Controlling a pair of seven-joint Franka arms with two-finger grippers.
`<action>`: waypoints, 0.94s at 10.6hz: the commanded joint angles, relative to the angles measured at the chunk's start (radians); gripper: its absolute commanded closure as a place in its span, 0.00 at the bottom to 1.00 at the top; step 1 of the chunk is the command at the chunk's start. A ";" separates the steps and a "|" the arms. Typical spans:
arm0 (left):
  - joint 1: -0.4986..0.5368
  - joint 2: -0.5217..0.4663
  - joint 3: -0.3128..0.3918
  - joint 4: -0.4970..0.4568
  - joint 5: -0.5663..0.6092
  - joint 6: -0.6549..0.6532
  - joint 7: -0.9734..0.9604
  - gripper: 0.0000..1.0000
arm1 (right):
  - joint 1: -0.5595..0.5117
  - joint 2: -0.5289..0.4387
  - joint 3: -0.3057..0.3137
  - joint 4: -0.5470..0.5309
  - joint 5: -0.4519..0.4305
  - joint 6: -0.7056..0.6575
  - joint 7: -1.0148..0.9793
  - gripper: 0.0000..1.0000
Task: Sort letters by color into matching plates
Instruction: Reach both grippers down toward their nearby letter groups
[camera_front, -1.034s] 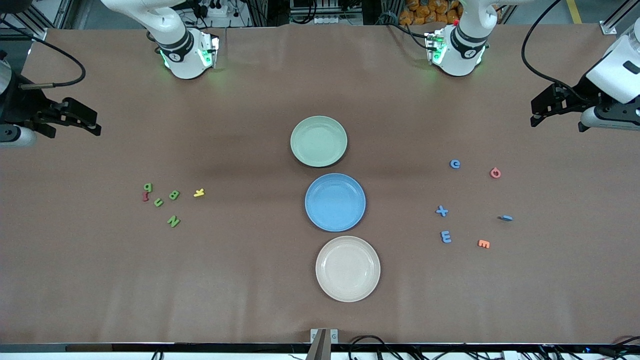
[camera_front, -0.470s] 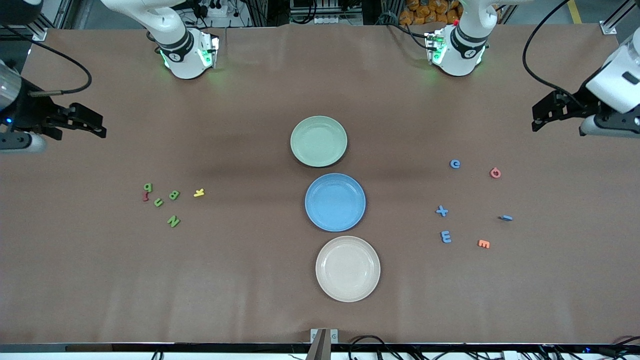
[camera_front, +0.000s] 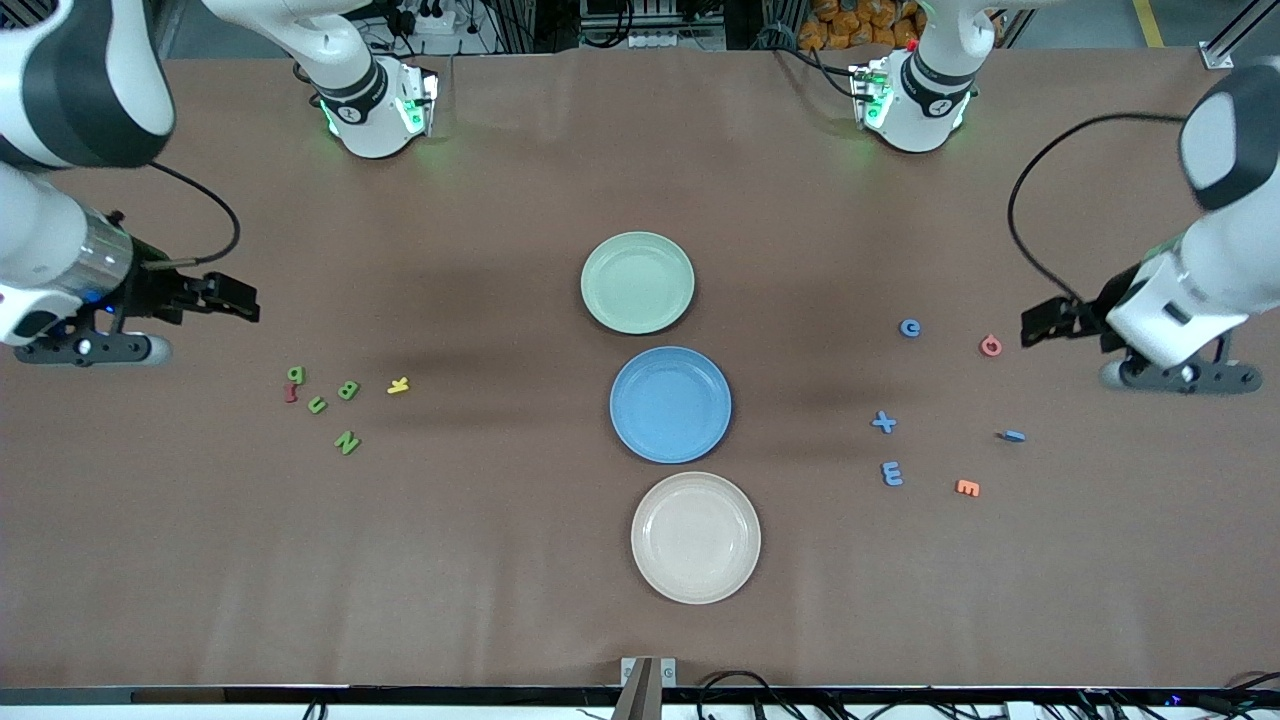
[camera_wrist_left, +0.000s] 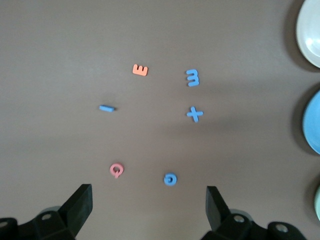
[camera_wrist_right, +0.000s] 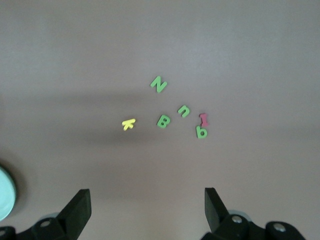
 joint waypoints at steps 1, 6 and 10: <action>-0.013 0.103 -0.007 -0.012 -0.021 0.136 -0.082 0.00 | -0.031 0.012 0.003 -0.170 -0.018 0.222 -0.010 0.00; -0.074 0.186 -0.012 -0.149 0.011 0.418 -0.159 0.00 | -0.031 0.184 0.000 -0.178 -0.016 0.445 0.179 0.00; -0.128 0.279 -0.047 -0.143 0.152 0.463 -0.139 0.00 | -0.031 0.299 0.000 -0.176 -0.002 0.603 0.400 0.00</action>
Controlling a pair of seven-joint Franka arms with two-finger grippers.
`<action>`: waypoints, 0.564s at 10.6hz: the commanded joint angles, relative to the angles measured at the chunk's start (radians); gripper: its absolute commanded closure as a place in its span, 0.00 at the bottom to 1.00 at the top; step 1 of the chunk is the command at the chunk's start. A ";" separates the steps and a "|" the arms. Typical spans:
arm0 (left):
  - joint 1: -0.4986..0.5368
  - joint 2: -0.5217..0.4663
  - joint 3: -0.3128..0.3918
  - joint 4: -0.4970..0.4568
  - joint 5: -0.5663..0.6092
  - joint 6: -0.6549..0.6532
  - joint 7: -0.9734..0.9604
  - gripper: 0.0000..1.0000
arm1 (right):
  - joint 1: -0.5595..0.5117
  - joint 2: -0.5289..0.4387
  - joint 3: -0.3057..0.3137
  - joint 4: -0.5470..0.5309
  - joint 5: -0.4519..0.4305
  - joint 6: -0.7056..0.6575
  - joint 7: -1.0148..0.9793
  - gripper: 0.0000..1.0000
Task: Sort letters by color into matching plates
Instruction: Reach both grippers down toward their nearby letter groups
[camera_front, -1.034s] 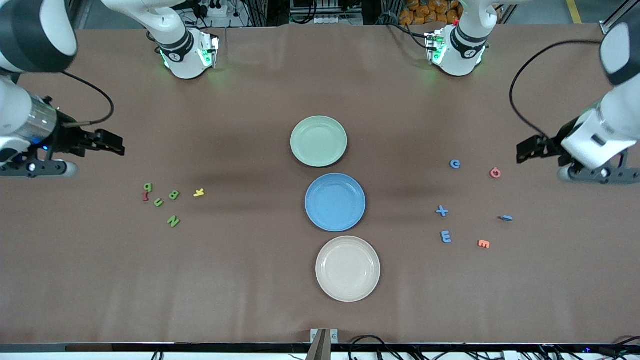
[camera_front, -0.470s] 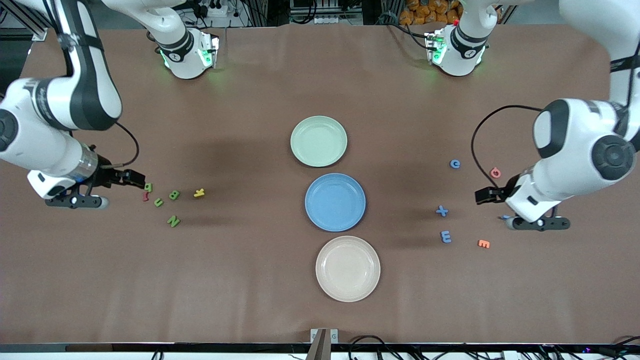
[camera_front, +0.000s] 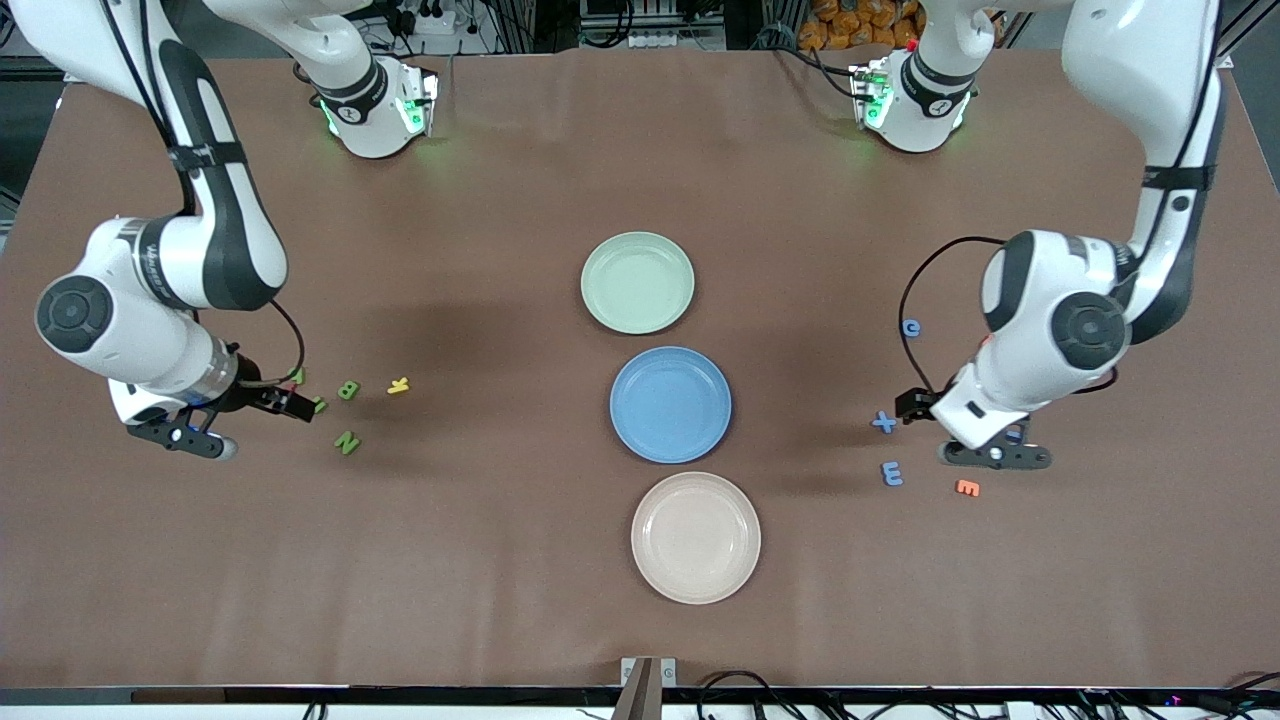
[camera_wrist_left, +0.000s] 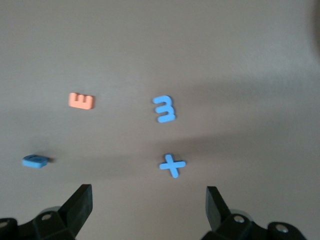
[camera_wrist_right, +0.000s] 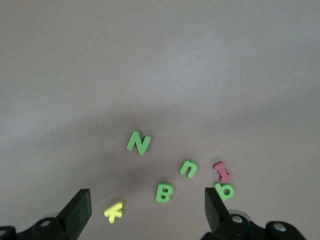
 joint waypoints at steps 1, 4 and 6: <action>-0.032 0.052 -0.005 0.000 0.053 0.053 0.019 0.00 | -0.001 0.087 0.004 0.015 0.004 0.102 0.144 0.00; -0.031 0.085 -0.005 -0.024 0.053 0.108 0.128 0.00 | -0.001 0.153 0.004 0.021 0.065 0.177 0.190 0.00; -0.028 0.087 -0.005 -0.108 0.053 0.230 0.206 0.00 | 0.007 0.179 0.004 0.022 0.090 0.201 0.255 0.00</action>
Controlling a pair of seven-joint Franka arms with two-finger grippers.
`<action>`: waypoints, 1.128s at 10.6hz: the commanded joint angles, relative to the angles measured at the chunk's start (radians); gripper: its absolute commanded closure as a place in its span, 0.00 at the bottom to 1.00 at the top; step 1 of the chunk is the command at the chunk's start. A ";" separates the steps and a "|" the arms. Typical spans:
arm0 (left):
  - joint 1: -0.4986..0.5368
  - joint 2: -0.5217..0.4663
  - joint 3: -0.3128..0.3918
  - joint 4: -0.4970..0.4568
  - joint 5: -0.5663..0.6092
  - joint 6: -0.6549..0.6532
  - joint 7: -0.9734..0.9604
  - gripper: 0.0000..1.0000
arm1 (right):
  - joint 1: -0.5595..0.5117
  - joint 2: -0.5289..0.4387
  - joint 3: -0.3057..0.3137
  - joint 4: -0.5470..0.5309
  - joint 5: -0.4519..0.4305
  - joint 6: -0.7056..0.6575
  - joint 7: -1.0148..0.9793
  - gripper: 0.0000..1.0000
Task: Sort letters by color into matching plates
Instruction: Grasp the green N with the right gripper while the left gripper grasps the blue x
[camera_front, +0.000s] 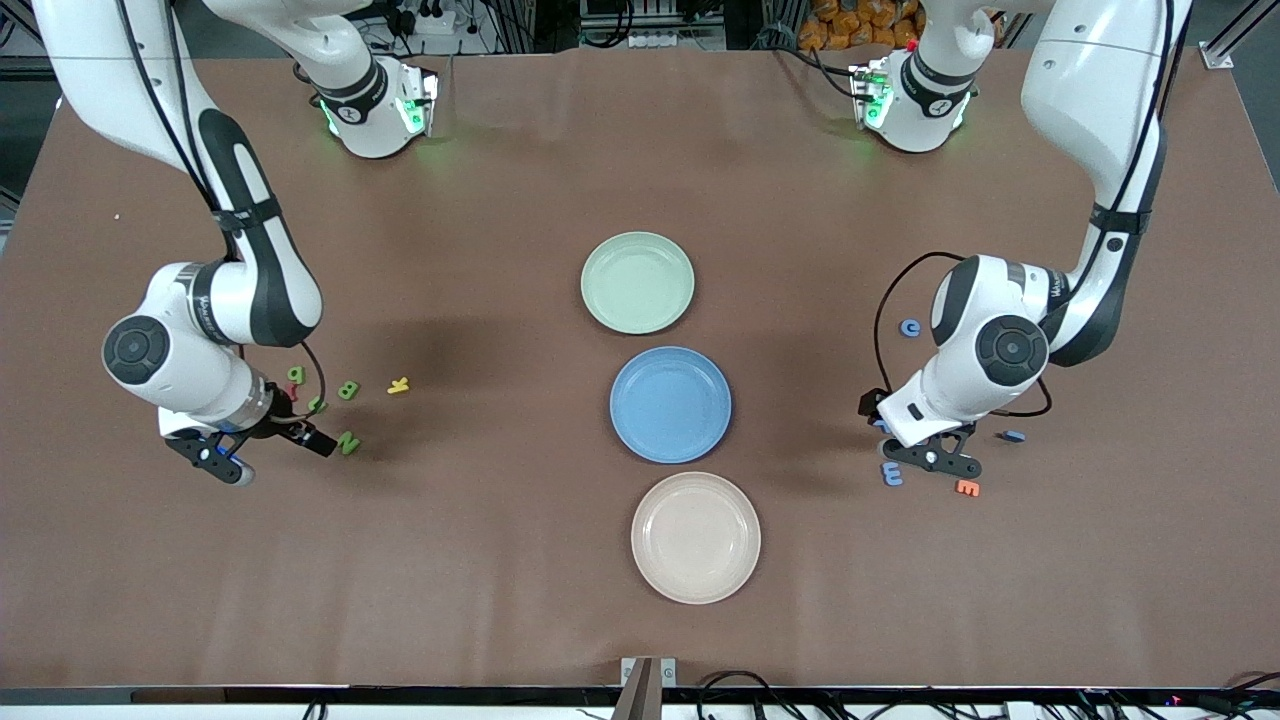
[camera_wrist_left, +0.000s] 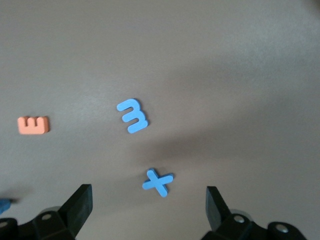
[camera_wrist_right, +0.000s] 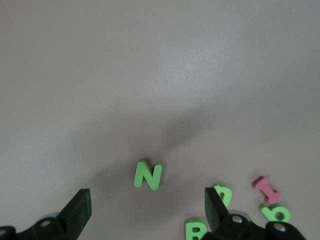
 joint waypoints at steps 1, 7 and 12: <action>0.013 -0.006 -0.002 -0.113 0.024 0.139 0.129 0.00 | 0.019 0.047 0.003 0.019 0.030 0.032 0.133 0.00; 0.019 0.008 -0.001 -0.195 0.032 0.197 0.275 0.00 | 0.036 0.109 0.002 0.013 0.019 0.089 0.170 0.07; 0.030 0.038 -0.001 -0.166 0.030 0.199 0.295 0.00 | 0.045 0.142 0.002 0.012 0.016 0.103 0.170 0.19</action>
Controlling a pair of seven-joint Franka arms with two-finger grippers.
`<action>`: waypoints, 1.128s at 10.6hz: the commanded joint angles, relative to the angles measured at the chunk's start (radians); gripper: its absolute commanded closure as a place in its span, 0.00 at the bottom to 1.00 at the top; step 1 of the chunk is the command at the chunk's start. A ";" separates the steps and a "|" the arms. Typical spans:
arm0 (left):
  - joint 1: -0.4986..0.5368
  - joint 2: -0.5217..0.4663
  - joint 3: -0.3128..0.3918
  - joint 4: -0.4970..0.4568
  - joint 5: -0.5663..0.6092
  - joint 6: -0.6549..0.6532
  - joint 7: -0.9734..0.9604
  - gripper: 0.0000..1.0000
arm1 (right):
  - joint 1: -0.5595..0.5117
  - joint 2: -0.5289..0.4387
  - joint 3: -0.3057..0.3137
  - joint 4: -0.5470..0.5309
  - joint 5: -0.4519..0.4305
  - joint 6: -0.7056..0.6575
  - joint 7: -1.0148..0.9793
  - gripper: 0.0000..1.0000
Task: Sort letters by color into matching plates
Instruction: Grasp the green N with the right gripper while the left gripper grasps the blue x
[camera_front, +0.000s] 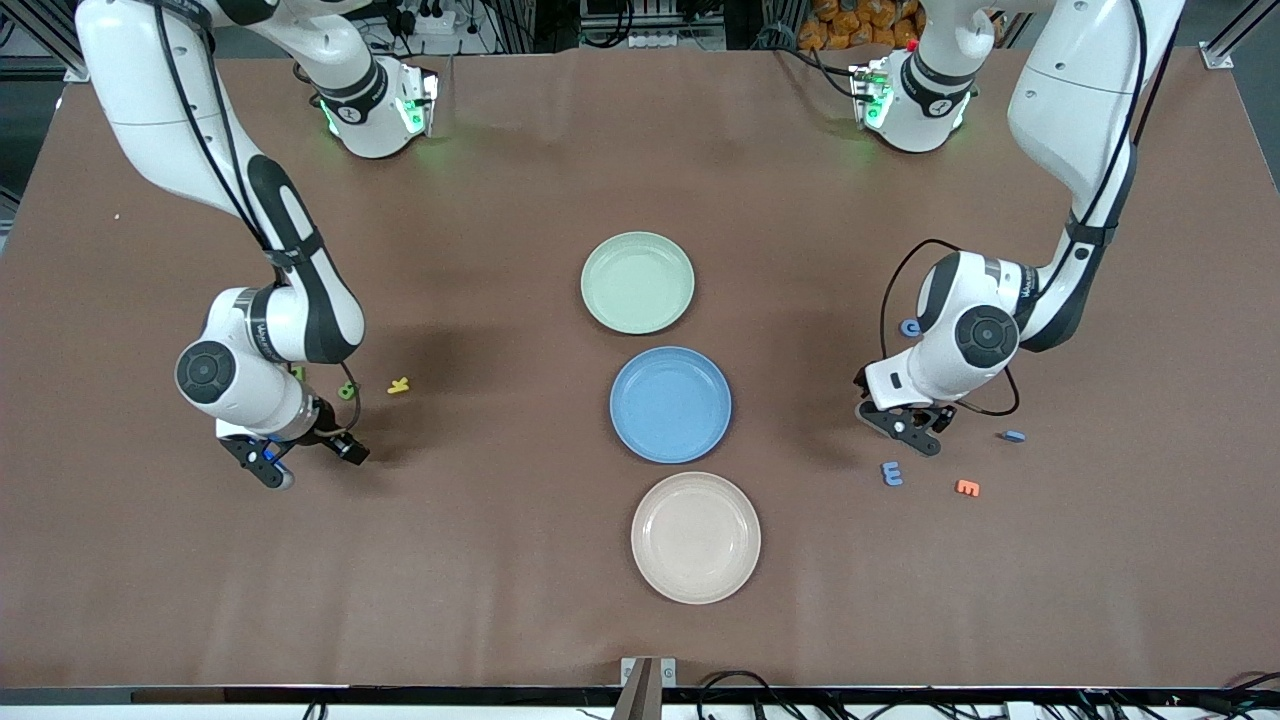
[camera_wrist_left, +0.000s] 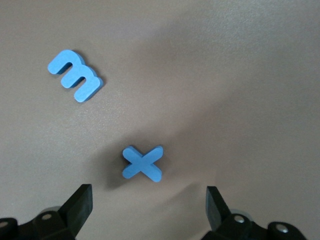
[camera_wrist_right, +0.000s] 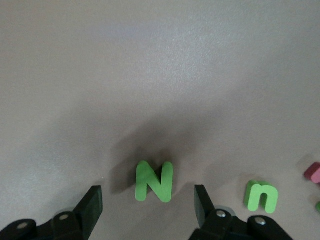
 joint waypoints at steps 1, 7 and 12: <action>0.014 0.034 -0.002 0.036 0.022 0.018 0.010 0.00 | 0.008 0.018 -0.001 0.011 0.000 0.009 0.015 0.24; 0.006 0.066 -0.002 0.076 0.007 0.018 -0.009 0.00 | 0.007 0.019 -0.001 0.011 0.000 0.008 0.013 0.43; -0.005 0.080 -0.002 0.088 0.007 0.018 -0.073 0.12 | -0.001 0.019 -0.001 0.012 0.000 0.006 -0.001 0.79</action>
